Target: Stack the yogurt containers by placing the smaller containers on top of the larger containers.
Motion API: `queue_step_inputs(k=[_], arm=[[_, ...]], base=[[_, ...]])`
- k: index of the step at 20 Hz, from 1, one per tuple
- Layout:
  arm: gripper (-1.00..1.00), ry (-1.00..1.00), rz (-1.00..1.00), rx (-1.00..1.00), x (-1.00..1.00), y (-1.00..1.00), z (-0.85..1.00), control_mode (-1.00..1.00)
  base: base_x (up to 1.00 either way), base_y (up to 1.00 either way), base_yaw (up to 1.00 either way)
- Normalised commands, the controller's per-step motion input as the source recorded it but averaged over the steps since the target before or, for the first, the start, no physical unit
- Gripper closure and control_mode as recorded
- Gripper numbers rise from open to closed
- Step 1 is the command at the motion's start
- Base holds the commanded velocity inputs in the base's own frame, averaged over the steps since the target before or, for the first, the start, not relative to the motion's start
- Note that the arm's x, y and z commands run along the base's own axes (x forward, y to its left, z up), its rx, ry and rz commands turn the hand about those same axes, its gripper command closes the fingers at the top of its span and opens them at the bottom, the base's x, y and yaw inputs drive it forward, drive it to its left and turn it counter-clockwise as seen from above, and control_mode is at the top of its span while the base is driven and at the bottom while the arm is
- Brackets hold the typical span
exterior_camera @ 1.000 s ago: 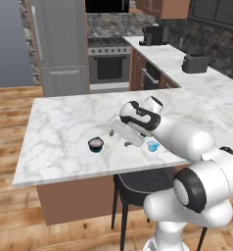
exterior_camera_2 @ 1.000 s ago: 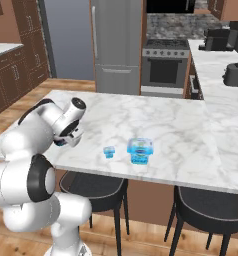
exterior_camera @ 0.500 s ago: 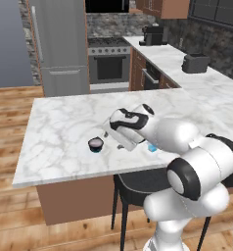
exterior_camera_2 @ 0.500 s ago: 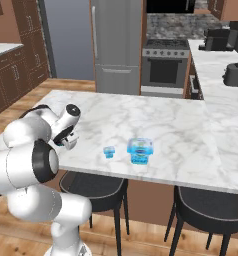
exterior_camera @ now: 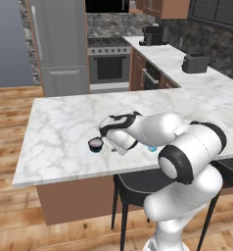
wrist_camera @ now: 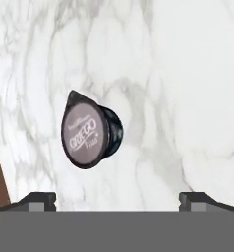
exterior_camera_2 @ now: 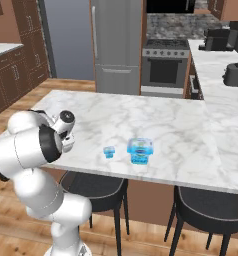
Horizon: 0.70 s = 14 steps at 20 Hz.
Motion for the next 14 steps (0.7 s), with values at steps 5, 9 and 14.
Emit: queue_step_inputs(k=[5, 9, 14], arm=[[-1.00, 0.00, -0.13, 0.04, 0.25, 0.01, -0.30, -1.00], [-1.00, 0.00, -0.11, 0.03, 0.32, 0.01, -0.28, -1.00], [-1.00, 0.00, -0.09, 0.00, 0.37, 0.10, -0.24, -1.00]], base=[[0.00, 0.00, 0.00], [0.00, 0.00, 0.00], [0.00, 0.00, 0.00]])
